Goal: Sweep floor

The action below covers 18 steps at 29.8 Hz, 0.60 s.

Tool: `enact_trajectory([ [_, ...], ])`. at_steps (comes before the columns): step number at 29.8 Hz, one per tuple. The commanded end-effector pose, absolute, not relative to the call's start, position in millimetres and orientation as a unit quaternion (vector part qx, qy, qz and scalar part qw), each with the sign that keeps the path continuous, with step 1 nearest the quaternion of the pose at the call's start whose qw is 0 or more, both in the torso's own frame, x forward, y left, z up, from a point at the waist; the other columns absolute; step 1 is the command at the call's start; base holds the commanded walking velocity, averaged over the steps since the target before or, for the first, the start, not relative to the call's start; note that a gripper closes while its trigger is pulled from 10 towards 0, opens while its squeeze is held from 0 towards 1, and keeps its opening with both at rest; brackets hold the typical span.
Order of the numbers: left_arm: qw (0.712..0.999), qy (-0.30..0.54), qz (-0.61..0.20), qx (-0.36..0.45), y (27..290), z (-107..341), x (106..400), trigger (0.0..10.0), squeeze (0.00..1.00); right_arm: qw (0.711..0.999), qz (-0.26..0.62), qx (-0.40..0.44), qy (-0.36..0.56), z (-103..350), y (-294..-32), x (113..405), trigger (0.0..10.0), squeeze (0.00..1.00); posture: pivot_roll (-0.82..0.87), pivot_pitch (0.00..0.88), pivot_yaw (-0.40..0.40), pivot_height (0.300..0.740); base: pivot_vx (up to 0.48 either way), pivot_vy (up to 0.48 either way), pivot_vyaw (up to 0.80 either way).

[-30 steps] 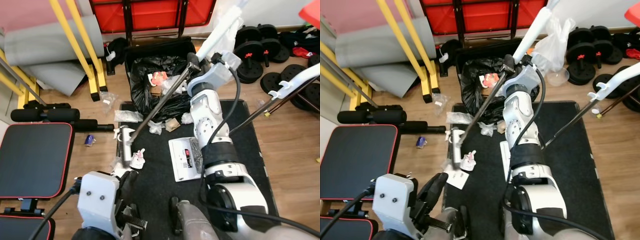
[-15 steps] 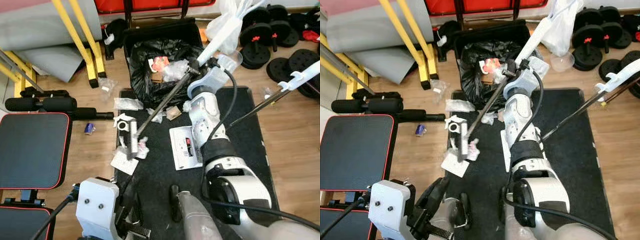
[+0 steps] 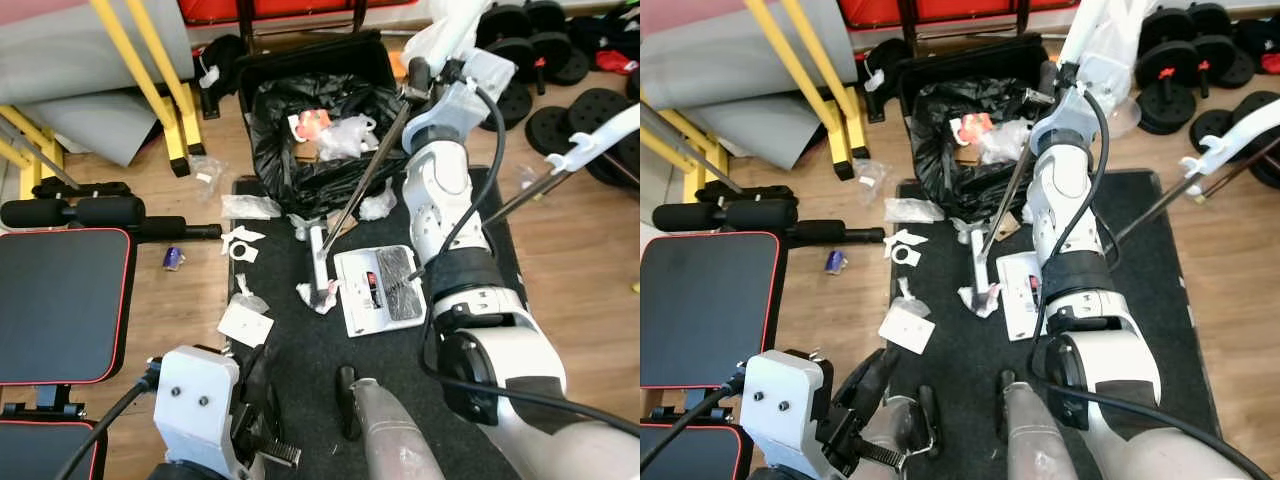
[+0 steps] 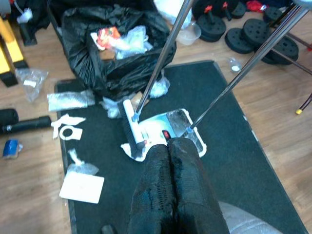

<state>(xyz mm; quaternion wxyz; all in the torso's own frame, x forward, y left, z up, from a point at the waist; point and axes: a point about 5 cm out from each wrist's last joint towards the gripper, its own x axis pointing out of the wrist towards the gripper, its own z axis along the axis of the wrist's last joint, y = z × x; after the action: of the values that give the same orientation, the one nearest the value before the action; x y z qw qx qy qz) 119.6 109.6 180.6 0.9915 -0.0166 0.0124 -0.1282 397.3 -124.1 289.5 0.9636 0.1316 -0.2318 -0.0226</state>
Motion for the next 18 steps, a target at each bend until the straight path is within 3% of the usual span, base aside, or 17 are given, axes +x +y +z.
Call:
enact_trajectory([
  [1,0.992,0.037,-0.117,-0.02,111,172,120,10.0,0.0,0.961,0.01,0.104,-0.255,302,-111,393,10.0,0.0,-0.02,0.373,-0.042,0.74,0.0,0.0,0.0],
  [6,0.993,0.033,-0.116,-0.019,111,171,125,10.0,0.0,0.964,0.046,0.083,-0.249,305,-99,391,10.0,0.0,-0.02,0.36,-0.047,0.74,0.0,0.0,0.0],
  [13,0.993,0.029,-0.114,-0.018,111,168,130,10.0,0.0,0.95,0.063,0.178,-0.25,334,-96,389,10.0,0.0,-0.04,0.338,-0.054,0.74,0.0,0.0,0.0],
  [18,0.993,0.029,-0.115,-0.018,111,168,131,10.0,0.0,0.949,0.065,0.186,-0.246,337,-96,389,10.0,0.0,-0.04,0.334,-0.056,0.74,0.0,0.0,0.0],
])
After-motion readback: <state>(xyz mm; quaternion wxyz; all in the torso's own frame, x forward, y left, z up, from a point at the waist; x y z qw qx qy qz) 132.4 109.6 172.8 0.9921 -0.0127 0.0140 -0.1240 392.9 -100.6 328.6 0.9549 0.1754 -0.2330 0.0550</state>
